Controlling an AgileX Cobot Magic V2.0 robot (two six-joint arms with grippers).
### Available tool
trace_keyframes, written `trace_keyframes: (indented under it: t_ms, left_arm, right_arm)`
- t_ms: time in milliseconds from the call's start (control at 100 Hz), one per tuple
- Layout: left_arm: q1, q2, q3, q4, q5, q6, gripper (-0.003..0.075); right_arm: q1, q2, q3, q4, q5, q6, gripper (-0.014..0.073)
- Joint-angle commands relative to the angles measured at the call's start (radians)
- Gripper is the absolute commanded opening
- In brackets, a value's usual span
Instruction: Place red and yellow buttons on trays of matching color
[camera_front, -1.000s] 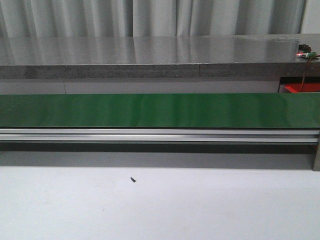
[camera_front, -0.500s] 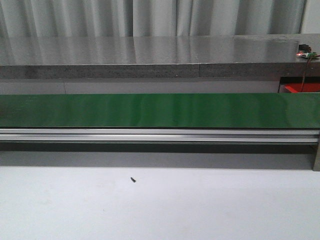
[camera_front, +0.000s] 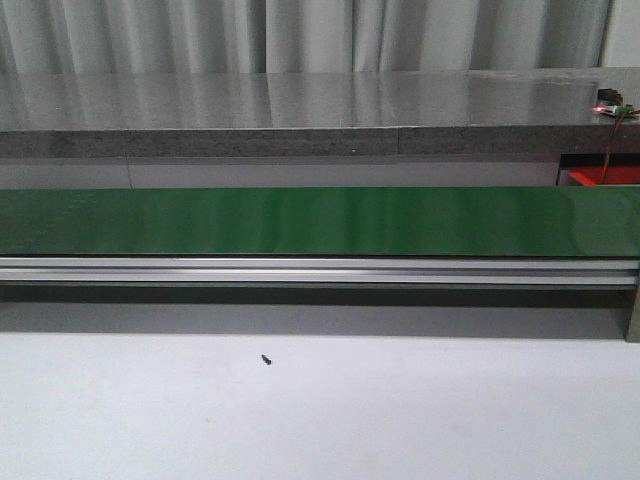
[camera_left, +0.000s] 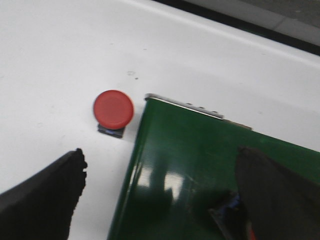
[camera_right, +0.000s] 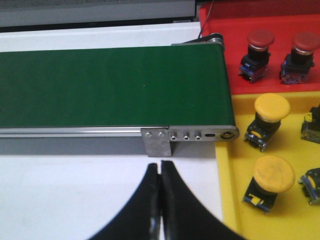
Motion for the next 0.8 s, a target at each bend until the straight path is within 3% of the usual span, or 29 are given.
trace_keyframes:
  t_ms: [0, 350, 790]
  left_arm:
    - [0.003, -0.024, -0.025, 0.049, -0.076, -0.097, 0.0586]
    - [0.028, 0.091, -0.031, 0.049, -0.142, -0.311, 0.0586]
    - [0.037, 0.213, -0.035, -0.177, -0.242, -0.346, 0.0586]
  right_arm:
    - [0.002, 0.001, -0.025, -0.007, -0.074, -0.007, -0.0122]
    - [0.002, 0.001, -0.025, -0.007, -0.073, -0.007, -0.0122]
    - [0.002, 0.001, -0.025, -0.007, -0.073, -0.007, -0.0122]
